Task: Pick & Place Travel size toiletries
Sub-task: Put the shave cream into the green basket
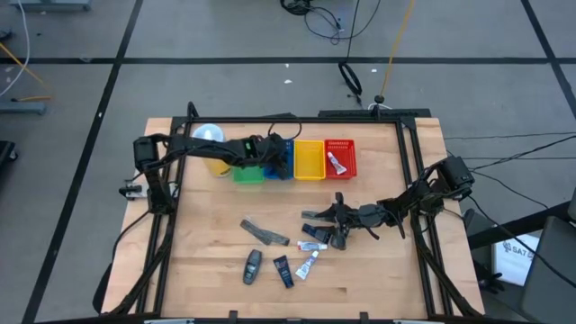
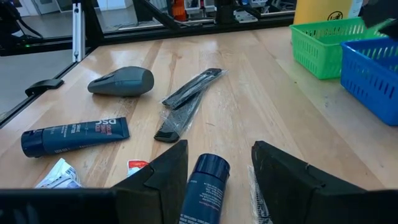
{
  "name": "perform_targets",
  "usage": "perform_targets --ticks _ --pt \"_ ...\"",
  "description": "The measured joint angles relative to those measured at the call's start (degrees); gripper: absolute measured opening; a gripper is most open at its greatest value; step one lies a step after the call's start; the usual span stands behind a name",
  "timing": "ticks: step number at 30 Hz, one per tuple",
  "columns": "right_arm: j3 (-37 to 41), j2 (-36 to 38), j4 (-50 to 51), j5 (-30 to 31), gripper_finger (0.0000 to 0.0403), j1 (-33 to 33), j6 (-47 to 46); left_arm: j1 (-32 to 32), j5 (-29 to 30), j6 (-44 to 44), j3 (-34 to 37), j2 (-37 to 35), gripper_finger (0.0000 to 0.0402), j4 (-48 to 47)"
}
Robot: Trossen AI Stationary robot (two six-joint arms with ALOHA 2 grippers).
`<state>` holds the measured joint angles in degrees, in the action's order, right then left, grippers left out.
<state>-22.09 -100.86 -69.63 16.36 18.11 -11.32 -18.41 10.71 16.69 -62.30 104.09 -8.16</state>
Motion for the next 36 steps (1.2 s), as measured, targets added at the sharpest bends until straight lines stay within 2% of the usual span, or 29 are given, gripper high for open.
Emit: perform_targets --ticks 4,7,11,16,20,23,26,28,30,33,36 --pt "0.0 0.0 0.0 0.0 0.0171 0.0 0.0 0.6 -2.4 -2.6 0.0 -4.4 0.0282 0.6" --pt "0.0 0.0 0.2 0.0 0.0171 0.0 0.0 2.9 -3.1 -6.6 0.0 -9.0 0.0286 1.0" --pt "0.0 0.0 0.7 0.0 0.0171 0.0 0.0 9.1 -2.8 -12.0 0.0 -13.8 0.0276 0.9" --pt "0.0 0.0 1.4 -0.1 0.0171 0.0 -1.4 20.0 2.7 -16.2 0.3 -13.4 0.0258 1.9" --pt "0.0 0.0 1.8 -0.1 0.0171 0.4 -1.5 27.4 8.2 -16.5 5.2 -10.5 0.0247 12.9" --pt "0.0 0.0 1.6 -0.1 0.0171 0.8 -0.9 30.3 8.8 -16.3 10.1 -7.4 0.0244 26.9" --pt "0.0 0.7 1.4 -0.1 0.0171 1.2 -0.1 30.4 5.2 -15.5 12.4 -3.1 0.0244 36.1" --pt "0.0 2.4 1.7 0.0 0.0171 1.5 0.3 29.4 2.7 -13.9 12.3 0.2 0.0244 36.8" --pt "0.6 5.2 2.5 -0.1 0.0171 2.1 1.3 28.0 -2.2 -13.3 11.1 3.6 0.0244 37.9" --pt "2.5 10.1 2.9 0.0 0.0171 2.8 2.9 26.2 -10.8 -15.3 8.6 8.5 0.0244 38.4" --pt "5.0 14.8 2.8 0.2 0.0171 3.0 3.4 24.9 -15.4 -16.8 6.2 12.6 0.0245 37.5"
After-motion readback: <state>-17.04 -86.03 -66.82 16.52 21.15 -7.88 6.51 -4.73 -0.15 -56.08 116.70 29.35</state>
